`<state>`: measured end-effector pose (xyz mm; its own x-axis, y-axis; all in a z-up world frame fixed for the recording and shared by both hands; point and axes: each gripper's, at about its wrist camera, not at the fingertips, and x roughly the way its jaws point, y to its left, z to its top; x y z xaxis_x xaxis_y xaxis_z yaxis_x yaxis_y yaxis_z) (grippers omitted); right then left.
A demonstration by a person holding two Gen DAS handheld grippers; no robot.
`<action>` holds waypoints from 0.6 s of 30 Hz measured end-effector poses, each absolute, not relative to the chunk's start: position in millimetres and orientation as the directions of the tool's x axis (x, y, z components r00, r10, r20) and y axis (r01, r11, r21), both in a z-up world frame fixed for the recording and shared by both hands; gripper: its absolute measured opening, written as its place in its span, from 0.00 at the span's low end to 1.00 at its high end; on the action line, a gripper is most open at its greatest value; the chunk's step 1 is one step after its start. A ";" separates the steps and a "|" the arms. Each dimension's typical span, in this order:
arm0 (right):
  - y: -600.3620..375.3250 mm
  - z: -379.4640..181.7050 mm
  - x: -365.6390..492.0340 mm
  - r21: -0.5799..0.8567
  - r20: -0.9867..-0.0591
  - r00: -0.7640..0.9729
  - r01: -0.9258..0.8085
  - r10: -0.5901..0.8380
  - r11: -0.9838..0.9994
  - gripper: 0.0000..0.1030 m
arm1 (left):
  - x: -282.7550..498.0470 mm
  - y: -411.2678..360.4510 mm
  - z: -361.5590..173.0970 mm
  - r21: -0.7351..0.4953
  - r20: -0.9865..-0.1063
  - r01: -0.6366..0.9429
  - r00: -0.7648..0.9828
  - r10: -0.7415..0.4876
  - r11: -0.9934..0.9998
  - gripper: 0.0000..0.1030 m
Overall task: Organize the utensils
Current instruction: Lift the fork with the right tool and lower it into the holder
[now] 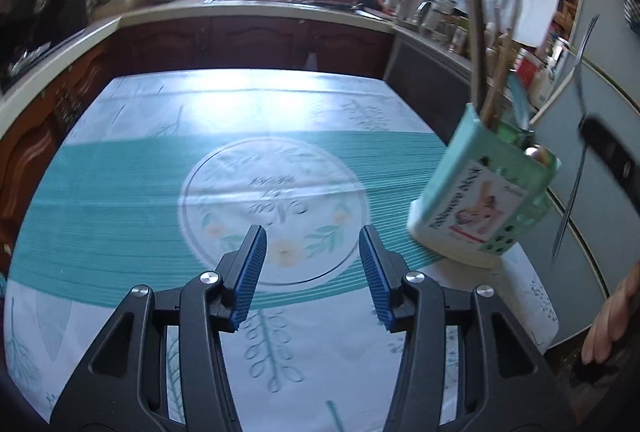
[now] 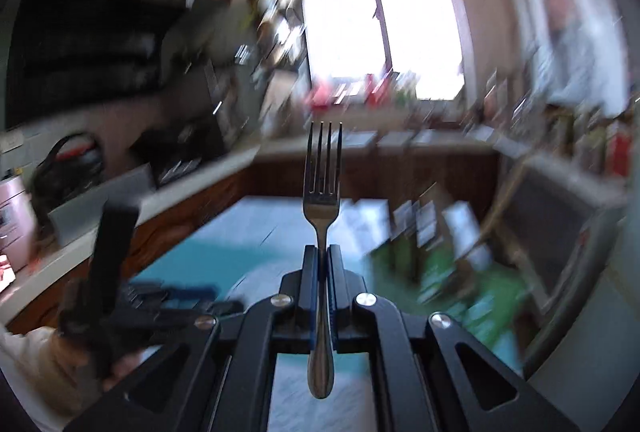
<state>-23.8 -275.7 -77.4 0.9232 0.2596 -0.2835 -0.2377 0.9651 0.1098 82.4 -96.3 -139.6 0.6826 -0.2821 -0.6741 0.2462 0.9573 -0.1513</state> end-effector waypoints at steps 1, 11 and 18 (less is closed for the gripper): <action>-279.6 -75.2 -29.1 0.105 -0.256 0.937 -0.217 0.238 0.970 0.04 | 82.2 -101.6 -136.0 -0.147 -0.671 0.253 0.685 -0.284 0.956 0.44; -330.1 -92.7 -16.9 0.113 -0.111 0.993 -0.016 0.029 0.993 0.04 | 89.2 -123.3 -120.5 -0.159 -0.675 0.241 0.681 -0.284 0.957 0.44; -340.6 -115.0 -13.2 0.071 -0.079 0.997 -0.001 0.006 0.997 0.04 | 95.0 -126.6 -124.4 -0.144 -0.689 0.222 0.677 -0.259 0.964 0.44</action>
<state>-13.2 -340.6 -115.0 0.9968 0.0065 -0.0792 -0.0008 0.9974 0.0715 95.0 -126.6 -124.4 0.6769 -0.2588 -0.6891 0.2219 0.9643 -0.1442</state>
